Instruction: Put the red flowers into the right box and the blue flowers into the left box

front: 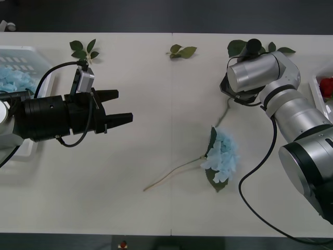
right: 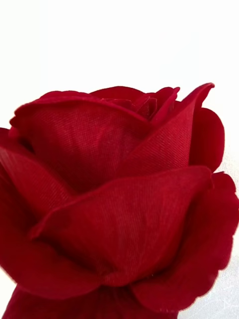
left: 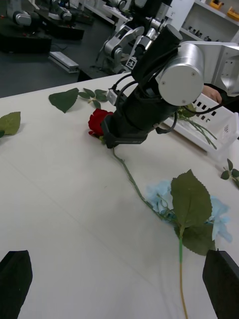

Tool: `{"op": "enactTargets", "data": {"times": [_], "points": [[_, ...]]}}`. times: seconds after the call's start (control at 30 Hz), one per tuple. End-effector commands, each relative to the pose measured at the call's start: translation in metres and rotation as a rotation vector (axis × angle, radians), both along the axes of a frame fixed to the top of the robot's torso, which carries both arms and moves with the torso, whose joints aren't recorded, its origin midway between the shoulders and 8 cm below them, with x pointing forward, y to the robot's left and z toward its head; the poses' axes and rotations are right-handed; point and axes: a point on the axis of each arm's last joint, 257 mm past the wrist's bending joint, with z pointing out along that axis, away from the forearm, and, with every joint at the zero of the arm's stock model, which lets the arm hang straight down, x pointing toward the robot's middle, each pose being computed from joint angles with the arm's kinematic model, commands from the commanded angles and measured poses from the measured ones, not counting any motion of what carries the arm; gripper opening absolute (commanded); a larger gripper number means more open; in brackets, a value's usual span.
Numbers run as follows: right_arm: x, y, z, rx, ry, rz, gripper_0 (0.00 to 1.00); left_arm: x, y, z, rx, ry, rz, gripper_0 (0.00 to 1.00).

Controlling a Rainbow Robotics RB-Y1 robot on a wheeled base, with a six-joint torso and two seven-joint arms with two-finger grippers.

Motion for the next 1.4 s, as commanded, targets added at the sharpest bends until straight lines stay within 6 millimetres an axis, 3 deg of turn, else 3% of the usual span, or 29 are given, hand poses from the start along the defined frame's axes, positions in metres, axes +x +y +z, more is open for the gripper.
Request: {"op": "enactTargets", "data": {"times": [0.03,0.27,0.43,0.53,0.7,1.03,1.17,1.37,1.4], "points": [[0.006,0.02,0.01,0.025,-0.021,0.016,0.0,0.004,0.003,0.024,0.015,-0.066,-0.015,1.0],[0.009,0.023,0.022,0.064,-0.026,0.005,0.0,0.004,0.003,0.024,0.015,-0.067,-0.014,1.0],[0.007,0.02,0.054,0.109,-0.01,-0.01,0.0,0.003,0.003,0.024,0.014,-0.064,-0.016,1.0],[0.003,0.012,0.085,0.14,0.0,-0.006,0.0,0.003,0.002,0.025,0.011,-0.064,-0.015,1.0],[-0.001,-0.004,0.113,0.13,0.0,0.044,0.0,0.003,0.002,0.025,0.005,-0.061,-0.017,1.0],[-0.026,-0.07,0.171,0.032,0.035,0.206,0.0,0.002,0.002,0.025,0.002,-0.059,-0.018,1.0],[-0.04,-0.106,0.192,-0.003,0.05,0.264,0.0,0.002,0.001,0.026,0.002,-0.06,-0.019,1.0],[-0.07,-0.169,0.198,-0.099,0.075,0.353,0.0,0.002,0.002,0.025,0.003,-0.061,-0.018,1.0],[-0.07,-0.169,0.198,-0.099,0.075,0.353,0.0,0.002,0.002,0.025,0.003,-0.061,-0.018,1.0]]}}
